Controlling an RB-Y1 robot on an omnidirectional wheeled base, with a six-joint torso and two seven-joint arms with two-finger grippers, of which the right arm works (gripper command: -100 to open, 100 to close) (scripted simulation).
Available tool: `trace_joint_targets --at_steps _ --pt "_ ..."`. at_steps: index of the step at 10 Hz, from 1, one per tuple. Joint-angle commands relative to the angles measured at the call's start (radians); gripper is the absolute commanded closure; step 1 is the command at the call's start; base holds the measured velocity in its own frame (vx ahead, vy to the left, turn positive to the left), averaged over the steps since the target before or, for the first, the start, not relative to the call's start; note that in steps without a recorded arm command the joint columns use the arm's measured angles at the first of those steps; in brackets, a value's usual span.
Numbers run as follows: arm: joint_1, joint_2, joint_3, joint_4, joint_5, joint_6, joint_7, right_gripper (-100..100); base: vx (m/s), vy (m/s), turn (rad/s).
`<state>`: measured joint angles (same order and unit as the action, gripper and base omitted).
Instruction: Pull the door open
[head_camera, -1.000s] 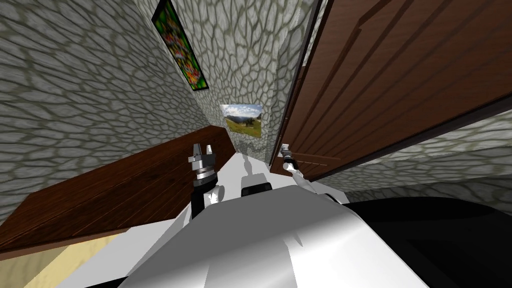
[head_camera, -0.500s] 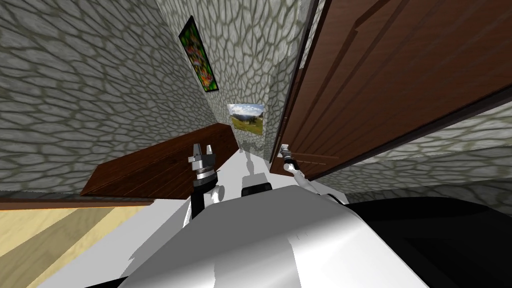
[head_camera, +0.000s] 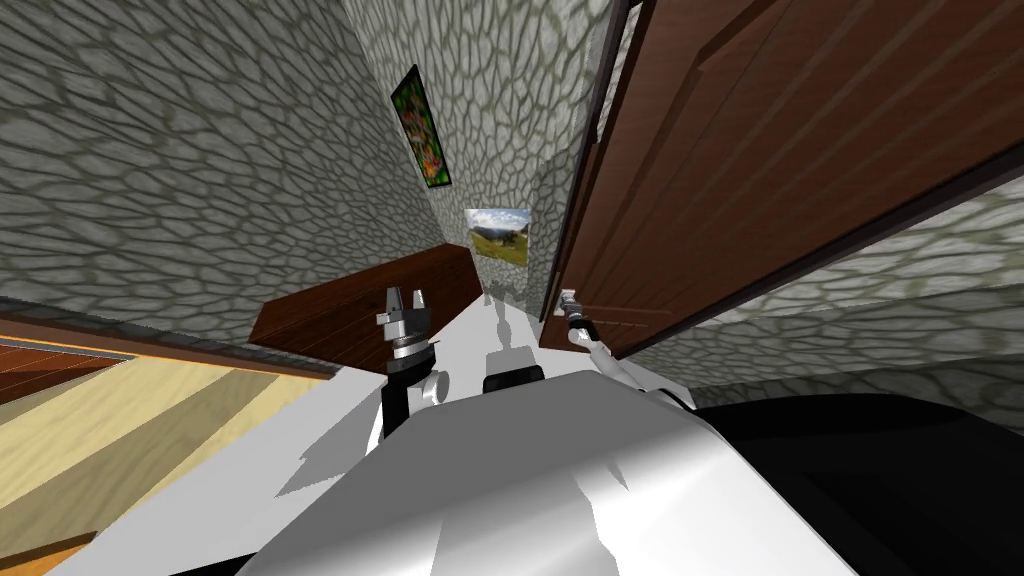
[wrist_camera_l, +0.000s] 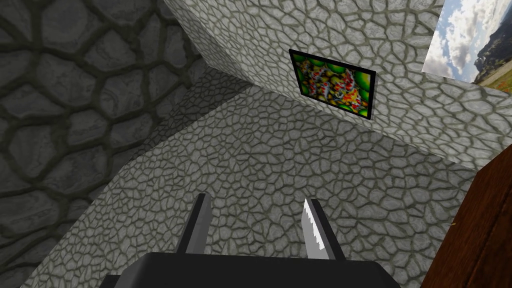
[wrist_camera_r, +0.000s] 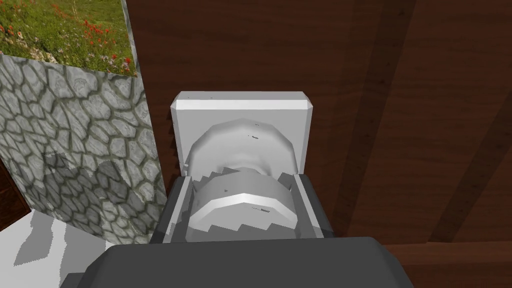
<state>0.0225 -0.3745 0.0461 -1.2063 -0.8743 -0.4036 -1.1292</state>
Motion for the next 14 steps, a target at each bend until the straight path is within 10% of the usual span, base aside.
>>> trace_joint_targets --at_steps 1,14 --pt "0.008 -0.015 0.017 -0.01 0.001 -0.005 -0.015 100 -0.156 -0.065 0.135" --pt "0.075 -0.125 0.14 -0.082 0.006 -0.043 -0.122 100 -0.208 -0.048 0.113"
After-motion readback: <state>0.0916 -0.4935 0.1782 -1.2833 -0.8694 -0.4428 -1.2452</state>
